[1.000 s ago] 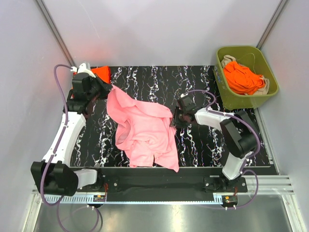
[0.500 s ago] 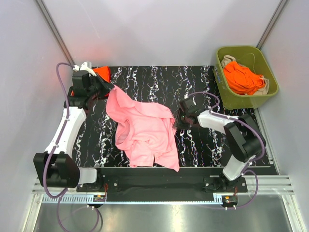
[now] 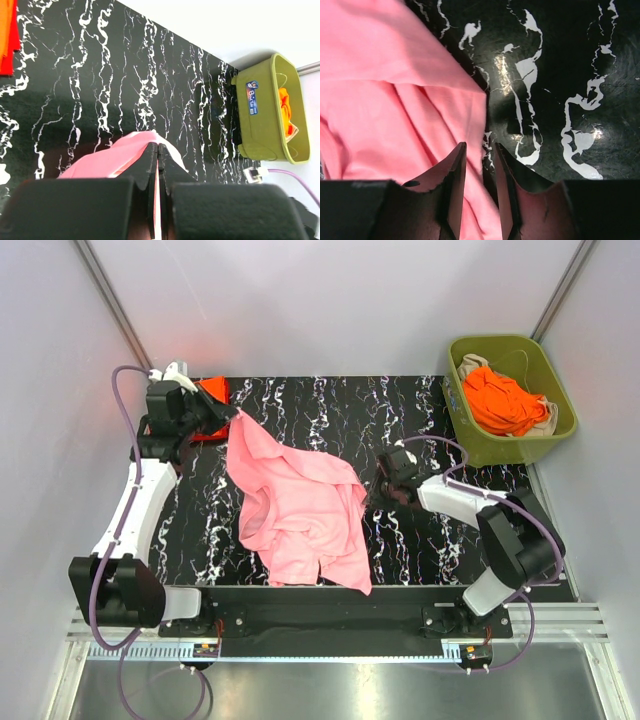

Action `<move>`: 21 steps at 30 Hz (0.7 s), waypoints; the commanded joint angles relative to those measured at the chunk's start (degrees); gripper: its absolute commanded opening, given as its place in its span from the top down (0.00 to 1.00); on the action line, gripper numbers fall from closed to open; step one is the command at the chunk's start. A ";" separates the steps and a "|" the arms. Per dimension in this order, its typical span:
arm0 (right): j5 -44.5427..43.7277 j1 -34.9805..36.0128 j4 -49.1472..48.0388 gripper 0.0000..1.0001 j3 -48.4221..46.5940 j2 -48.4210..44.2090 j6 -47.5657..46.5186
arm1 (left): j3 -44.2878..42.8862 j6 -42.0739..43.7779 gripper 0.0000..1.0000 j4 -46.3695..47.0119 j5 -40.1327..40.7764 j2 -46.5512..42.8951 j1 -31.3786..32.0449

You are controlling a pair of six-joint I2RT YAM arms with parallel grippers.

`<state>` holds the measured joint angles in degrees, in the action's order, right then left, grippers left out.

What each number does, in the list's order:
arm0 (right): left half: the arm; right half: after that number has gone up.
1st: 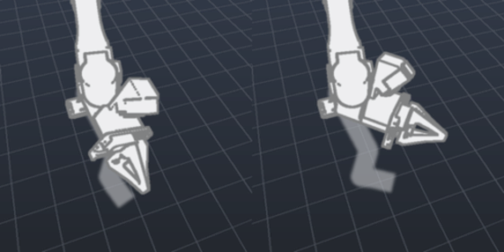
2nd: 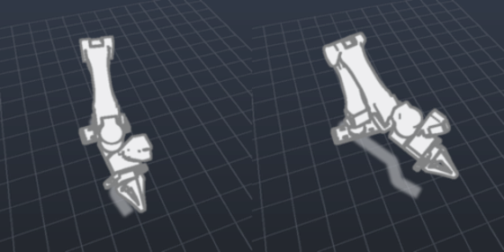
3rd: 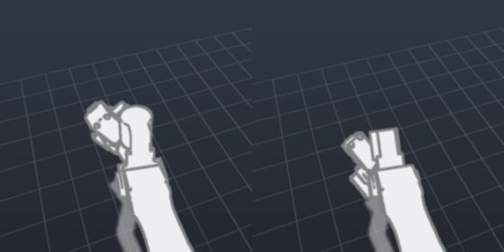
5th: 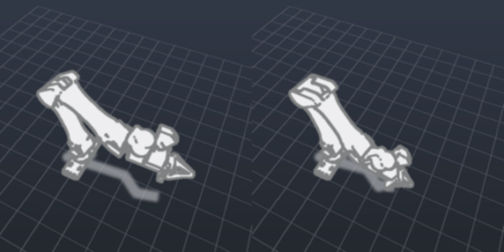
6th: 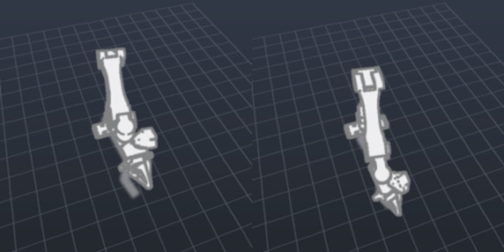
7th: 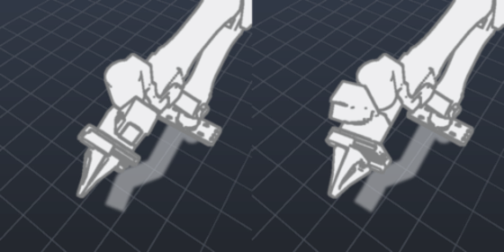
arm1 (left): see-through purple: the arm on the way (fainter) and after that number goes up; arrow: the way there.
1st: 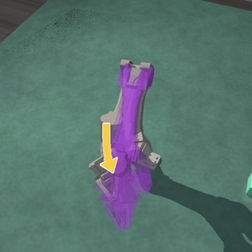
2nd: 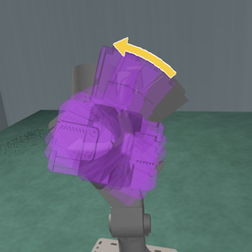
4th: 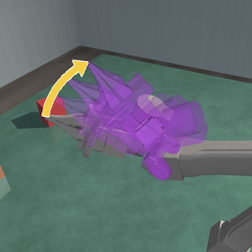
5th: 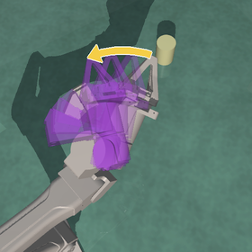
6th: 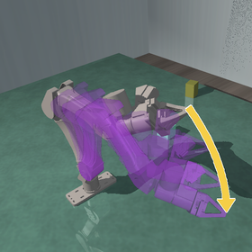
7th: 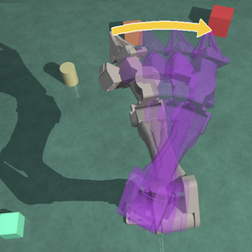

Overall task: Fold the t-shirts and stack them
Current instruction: Flatten the tshirt out

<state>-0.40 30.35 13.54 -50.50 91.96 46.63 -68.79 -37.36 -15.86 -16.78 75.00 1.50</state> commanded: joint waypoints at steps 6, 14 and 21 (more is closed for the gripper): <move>2.25 0.15 -6.84 0.62 2.85 3.22 6.18 | 1.03 -1.04 1.00 4.52 -3.70 -0.82 -0.27; 4.18 0.24 -11.96 0.83 2.00 6.56 6.03 | 1.91 -1.57 1.00 5.57 -4.14 -0.21 -0.35; -9.16 -6.08 6.27 1.00 -16.35 -4.40 -10.05 | -12.13 -4.03 1.00 0.76 -2.74 2.16 -0.35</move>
<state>-0.23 27.42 12.38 -55.00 96.33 46.33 -70.83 -39.64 -16.34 -19.05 76.95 1.50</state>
